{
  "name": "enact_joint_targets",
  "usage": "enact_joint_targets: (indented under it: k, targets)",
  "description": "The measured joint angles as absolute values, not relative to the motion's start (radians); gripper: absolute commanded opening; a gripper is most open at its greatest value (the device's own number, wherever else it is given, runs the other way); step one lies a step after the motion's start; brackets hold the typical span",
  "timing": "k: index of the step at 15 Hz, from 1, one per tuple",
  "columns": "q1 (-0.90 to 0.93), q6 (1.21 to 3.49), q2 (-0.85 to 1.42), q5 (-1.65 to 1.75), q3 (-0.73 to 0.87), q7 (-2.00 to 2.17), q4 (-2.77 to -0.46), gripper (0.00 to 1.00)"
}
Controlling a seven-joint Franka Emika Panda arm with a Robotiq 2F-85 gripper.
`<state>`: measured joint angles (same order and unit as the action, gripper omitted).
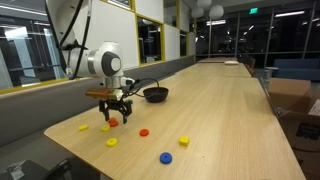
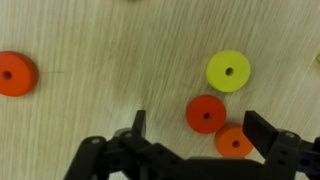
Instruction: Pick up the orange objects from the table and put them in the bowl
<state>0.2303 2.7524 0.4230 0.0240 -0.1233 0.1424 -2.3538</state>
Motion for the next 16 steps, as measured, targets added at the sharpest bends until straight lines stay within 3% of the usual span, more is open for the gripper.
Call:
enact_joint_targets:
  k: [13, 14, 16]
  targets:
    - [0.252, 2.774, 0.446, 0.025, -0.103, 0.184, -2.35, 1.0]
    - [0.254, 2.774, 0.446, 0.025, -0.102, 0.185, -2.35, 0.75]
    - [0.259, 2.776, 0.446, 0.025, -0.098, 0.19, -2.349, 0.66]
